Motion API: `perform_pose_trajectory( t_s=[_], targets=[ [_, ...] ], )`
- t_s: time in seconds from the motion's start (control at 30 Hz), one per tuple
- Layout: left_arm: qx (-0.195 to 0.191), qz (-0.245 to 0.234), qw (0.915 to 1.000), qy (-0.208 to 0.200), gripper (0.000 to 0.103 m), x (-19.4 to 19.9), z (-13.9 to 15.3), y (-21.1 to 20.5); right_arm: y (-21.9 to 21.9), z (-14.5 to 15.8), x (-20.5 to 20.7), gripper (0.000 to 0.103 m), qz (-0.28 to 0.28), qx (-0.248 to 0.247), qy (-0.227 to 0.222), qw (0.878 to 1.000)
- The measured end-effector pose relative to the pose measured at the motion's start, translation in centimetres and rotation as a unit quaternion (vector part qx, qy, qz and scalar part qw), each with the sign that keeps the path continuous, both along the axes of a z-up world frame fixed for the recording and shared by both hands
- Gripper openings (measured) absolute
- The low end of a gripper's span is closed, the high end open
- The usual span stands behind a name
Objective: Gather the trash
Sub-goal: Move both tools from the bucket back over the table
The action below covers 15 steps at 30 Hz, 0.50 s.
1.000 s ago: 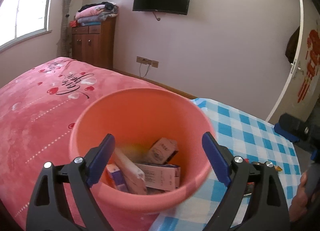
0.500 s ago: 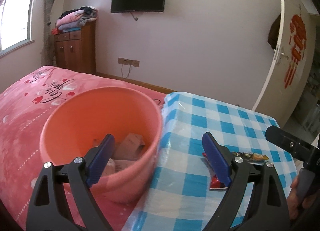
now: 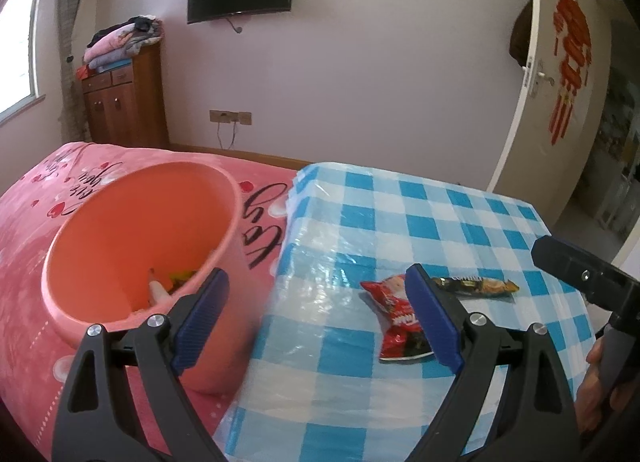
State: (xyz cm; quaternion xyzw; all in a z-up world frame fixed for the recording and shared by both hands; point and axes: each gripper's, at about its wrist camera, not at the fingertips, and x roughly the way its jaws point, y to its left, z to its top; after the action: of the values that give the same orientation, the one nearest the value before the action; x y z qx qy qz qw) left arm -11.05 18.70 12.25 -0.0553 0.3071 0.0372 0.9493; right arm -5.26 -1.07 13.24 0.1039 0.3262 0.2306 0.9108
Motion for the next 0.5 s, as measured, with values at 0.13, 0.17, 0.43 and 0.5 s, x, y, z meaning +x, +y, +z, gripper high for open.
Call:
perform_pose_trajectory(
  t_s=[0.13, 0.17, 0.43, 0.5],
  targets=[
    [0.008, -0.012, 0.9998, 0.01, 0.09, 0.1, -0.4, -1.4, -1.5, -0.2, -0.4, 0.093, -0.011, -0.001, 0.0, 1.0],
    [0.01, -0.015, 0.9998, 0.012, 0.09, 0.2, -0.5, -1.8, -1.8, -0.2, -0.5, 0.093, -0.013, -0.001, 0.0, 1.0],
    [0.023, -0.03, 0.9989, 0.028, 0.09, 0.8, -1.3, -4.3, -4.5, -0.9, -0.8, 0.093, -0.032, -0.005, 0.0, 0.999],
    [0.025, -0.031, 0.9987, 0.032, 0.09, 0.9, -1.6, -4.8, -5.2, -1.0, -0.9, 0.093, -0.036, -0.006, 0.001, 0.999]
  ],
)
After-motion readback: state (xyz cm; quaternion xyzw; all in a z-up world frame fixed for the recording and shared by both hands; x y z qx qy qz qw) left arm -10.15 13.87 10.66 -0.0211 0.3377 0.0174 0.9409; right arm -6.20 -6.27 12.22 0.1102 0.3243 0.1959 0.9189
